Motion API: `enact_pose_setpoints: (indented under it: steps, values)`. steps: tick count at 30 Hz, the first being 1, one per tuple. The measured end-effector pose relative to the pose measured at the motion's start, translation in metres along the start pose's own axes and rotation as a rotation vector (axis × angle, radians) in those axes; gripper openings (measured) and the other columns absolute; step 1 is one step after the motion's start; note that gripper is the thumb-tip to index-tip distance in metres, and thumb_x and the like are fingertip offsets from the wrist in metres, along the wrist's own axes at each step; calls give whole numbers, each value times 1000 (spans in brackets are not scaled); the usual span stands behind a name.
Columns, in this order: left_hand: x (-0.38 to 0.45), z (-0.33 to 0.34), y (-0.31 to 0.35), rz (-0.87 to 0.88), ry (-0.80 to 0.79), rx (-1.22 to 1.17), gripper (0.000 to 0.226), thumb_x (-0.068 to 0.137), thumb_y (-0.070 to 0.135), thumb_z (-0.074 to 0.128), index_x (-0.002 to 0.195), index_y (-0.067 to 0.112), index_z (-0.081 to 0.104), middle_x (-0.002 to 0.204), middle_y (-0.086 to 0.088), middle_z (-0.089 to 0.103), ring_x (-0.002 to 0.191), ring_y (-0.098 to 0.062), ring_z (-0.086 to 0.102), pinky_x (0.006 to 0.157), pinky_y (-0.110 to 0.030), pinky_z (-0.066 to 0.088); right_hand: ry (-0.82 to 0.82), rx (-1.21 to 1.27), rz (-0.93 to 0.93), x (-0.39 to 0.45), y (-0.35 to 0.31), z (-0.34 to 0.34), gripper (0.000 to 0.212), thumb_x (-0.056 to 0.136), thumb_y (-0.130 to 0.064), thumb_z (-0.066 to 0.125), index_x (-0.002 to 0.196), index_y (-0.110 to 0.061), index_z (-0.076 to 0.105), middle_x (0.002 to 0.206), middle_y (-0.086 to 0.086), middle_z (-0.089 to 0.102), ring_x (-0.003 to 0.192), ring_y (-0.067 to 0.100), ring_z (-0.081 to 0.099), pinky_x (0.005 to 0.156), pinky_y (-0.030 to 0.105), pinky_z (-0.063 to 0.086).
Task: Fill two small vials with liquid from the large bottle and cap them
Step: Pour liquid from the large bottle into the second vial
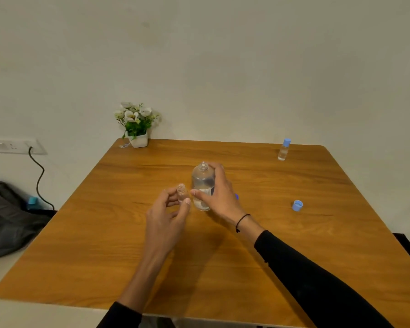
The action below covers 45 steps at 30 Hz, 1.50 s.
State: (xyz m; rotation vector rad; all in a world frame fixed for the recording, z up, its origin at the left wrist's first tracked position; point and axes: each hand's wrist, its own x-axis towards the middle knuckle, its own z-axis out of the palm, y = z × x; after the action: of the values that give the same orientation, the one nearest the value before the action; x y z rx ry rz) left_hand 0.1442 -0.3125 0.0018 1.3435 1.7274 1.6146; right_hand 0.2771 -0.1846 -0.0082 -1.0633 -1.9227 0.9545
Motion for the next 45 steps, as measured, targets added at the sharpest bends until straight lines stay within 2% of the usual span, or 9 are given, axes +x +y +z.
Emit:
enact_pose_setpoints:
  steps: [3, 5, 7, 10, 14, 18, 24, 30, 45]
  values:
    - [2, 1, 0, 8, -2, -7, 29, 100, 16, 72, 122, 33, 64, 110, 15, 71, 107, 5, 65, 73, -6, 53, 12, 8, -43, -4, 1, 1, 76, 85, -34, 87, 143, -37, 38, 138, -17, 48, 121, -8, 50, 97, 12, 45]
    - [3, 3, -2, 28, 2, -6, 30, 99, 14, 72, 125, 29, 65, 110, 15, 72, 106, 0, 67, 72, -7, 53, 11, -38, -80, -8, 3, -2, 78, 85, -36, 86, 147, -39, 39, 146, -13, 48, 132, 6, 49, 106, 28, 49]
    - [4, 7, -3, 44, 3, 0, 32, 99, 12, 72, 128, 24, 67, 109, 12, 72, 104, -3, 68, 69, -8, 54, 6, -103, -101, -12, 0, -9, 82, 87, -36, 85, 152, -41, 37, 153, -10, 46, 139, 13, 45, 110, 34, 46]
    - [4, 12, -5, 52, -13, -6, 31, 99, 12, 72, 127, 26, 66, 107, 12, 73, 104, 1, 66, 68, -9, 55, -15, -217, -126, -20, -8, -24, 82, 90, -35, 81, 156, -42, 32, 155, -7, 44, 142, 15, 39, 110, 33, 43]
    - [6, 16, -4, 52, -43, -18, 33, 98, 15, 74, 127, 30, 66, 109, 12, 73, 105, 2, 67, 69, -11, 57, -75, -433, -229, -26, -17, -42, 80, 91, -31, 78, 156, -36, 32, 152, -5, 48, 136, 16, 40, 108, 44, 46]
    - [6, 20, 4, 61, -55, -34, 36, 98, 14, 74, 124, 38, 64, 108, 17, 73, 104, 4, 67, 70, -11, 58, -95, -639, -278, -26, -21, -53, 81, 90, -35, 79, 155, -39, 33, 147, -7, 50, 127, 15, 44, 100, 45, 49]
    - [6, 27, 7, 74, -50, -48, 33, 98, 13, 73, 127, 28, 69, 106, 12, 74, 103, -4, 68, 69, -11, 58, -102, -760, -320, -27, -27, -70, 81, 89, -37, 78, 156, -40, 34, 143, -5, 51, 128, 16, 45, 98, 40, 45]
    - [7, 31, 4, 58, -87, -39, 33, 98, 17, 73, 130, 23, 72, 106, 9, 74, 104, -9, 69, 76, -21, 64, -108, -799, -309, -28, -32, -79, 83, 87, -40, 80, 155, -41, 33, 143, -6, 52, 128, 15, 46, 101, 42, 47]
    - [3, 36, 4, 47, -90, -88, 32, 98, 15, 74, 129, 22, 73, 108, 9, 76, 102, -3, 68, 73, -14, 60, -130, -910, -313, -32, -40, -89, 82, 87, -42, 80, 156, -39, 36, 142, -5, 52, 127, 17, 46, 96, 39, 41]
